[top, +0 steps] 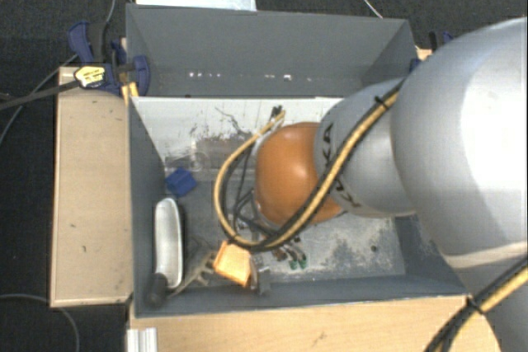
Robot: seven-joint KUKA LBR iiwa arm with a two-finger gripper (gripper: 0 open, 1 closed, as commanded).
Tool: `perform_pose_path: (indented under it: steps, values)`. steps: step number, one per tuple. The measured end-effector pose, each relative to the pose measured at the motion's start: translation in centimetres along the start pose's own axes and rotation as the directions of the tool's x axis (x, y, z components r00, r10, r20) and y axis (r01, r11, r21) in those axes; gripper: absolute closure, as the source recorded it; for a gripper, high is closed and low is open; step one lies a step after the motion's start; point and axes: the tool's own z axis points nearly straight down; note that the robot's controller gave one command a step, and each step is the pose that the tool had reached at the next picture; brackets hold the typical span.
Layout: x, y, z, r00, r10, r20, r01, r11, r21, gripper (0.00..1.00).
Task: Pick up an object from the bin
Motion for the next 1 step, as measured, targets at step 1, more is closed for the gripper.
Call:
perform_pose_path:
  steps: [1]
  values:
    - [-0.44, 1.22, 0.04, 0.975, -0.224, 0.004, 0.224, 0.975, 0.002, 0.00]
